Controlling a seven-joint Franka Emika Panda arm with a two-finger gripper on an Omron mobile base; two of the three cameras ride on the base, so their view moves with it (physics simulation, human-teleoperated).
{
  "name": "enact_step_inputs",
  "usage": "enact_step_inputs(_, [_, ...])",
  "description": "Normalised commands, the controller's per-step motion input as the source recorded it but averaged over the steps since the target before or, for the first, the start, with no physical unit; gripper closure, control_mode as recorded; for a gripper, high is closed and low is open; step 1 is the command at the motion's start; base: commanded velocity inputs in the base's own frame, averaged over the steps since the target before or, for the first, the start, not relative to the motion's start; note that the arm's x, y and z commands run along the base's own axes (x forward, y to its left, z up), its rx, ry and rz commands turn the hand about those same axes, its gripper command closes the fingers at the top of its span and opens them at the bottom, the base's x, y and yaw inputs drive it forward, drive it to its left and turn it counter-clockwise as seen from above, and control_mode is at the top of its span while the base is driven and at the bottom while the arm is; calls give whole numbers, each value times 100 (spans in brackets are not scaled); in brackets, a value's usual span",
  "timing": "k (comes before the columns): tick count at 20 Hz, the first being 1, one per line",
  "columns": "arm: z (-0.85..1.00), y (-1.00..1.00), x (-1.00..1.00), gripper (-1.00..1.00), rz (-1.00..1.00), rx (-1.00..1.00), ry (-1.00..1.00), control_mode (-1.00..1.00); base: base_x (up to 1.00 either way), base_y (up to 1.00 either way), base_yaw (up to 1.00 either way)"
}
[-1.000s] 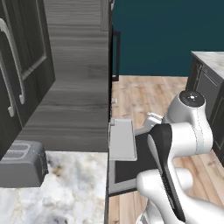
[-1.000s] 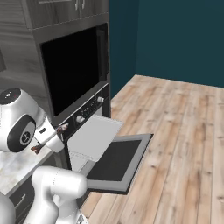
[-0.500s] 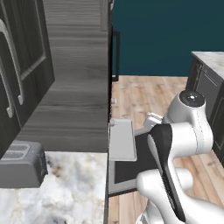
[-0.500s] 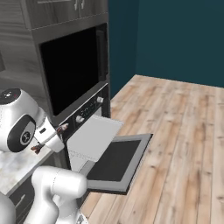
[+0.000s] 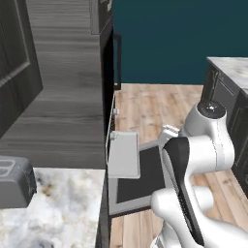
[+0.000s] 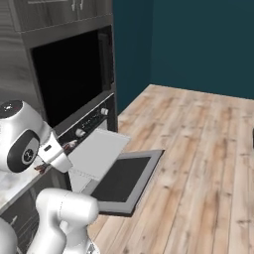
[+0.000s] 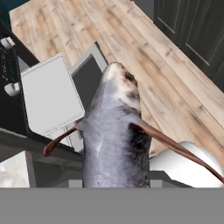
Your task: Place the fish on the top rack of the oven, and slide the tray back inside. Close the oven door.
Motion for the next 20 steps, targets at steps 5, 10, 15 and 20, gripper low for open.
enact_step_inputs(5, [0, 0, 0, 100, 0, 0, 0, 100, 32, -23, 0])
enact_step_inputs(10, [0, 0, 0, 100, 0, 0, 0, 100, 65, 2, 0])
enact_step_inputs(15, [-1, 0, 19, 100, 0, 0, 0, -100, 11, 0, 0])
enact_step_inputs(20, [0, 0, 0, 100, 3, 0, 0, -100, 0, 0, 0])
